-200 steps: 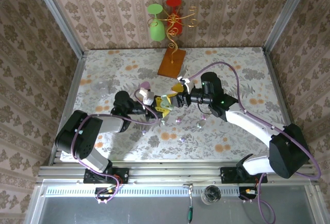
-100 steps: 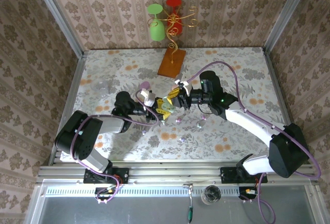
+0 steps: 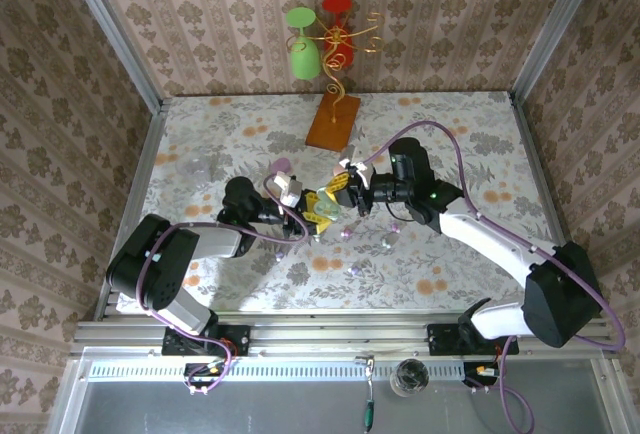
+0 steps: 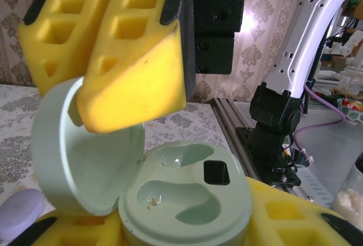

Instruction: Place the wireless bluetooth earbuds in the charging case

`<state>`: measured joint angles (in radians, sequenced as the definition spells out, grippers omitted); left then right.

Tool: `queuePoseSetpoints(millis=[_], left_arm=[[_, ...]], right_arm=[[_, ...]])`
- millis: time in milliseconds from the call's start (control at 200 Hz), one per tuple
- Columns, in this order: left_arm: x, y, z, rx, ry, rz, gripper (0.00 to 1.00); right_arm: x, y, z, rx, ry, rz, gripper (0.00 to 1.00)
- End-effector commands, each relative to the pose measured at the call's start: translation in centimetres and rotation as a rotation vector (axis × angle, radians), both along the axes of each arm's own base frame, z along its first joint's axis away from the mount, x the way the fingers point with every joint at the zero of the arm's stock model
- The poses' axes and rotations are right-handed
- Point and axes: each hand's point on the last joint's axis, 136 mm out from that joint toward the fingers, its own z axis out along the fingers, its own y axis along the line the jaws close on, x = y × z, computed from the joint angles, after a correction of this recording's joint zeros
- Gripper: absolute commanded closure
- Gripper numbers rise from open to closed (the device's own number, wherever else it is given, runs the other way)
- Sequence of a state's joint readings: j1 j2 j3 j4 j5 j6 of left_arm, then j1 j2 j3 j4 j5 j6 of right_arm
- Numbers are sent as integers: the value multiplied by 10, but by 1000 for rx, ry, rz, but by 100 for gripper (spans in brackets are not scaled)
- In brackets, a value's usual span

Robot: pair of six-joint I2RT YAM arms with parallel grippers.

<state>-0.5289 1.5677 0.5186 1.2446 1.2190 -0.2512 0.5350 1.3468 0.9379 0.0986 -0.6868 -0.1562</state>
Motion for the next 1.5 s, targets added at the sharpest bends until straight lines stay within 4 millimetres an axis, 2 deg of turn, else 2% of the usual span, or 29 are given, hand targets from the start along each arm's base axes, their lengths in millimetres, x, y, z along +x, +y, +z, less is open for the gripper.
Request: queuePoseSetpoints(millis=[0, 405, 545, 635, 810, 1020, 1170, 1410, 1495], left_arm=[[-2, -1, 13, -32, -72, -25, 52], [5, -4, 13, -30, -48, -9, 23], [8, -6, 15, -29, -25, -4, 18], [11, -7, 15, -27, -1, 5, 18], [15, -8, 15, -24, 24, 18, 28], [19, -10, 13, -18, 49, 26, 31], [21, -12, 15, -18, 64, 23, 38], [17, -12, 16, -21, 54, 16, 38], [17, -12, 16, -21, 54, 13, 41]], right_arm=[[2, -9, 11, 3, -51, -48, 100], [6, -12, 18, 7, -102, -74, 100], [9, -12, 20, -3, -132, -95, 100], [11, -12, 21, -10, -157, -113, 100], [12, -13, 24, -16, -194, -144, 100], [9, -15, 27, -5, -206, -155, 100], [8, -15, 24, -7, -202, -156, 100], [8, -11, 18, -14, -190, -147, 100], [8, -11, 17, -13, -189, -147, 100]])
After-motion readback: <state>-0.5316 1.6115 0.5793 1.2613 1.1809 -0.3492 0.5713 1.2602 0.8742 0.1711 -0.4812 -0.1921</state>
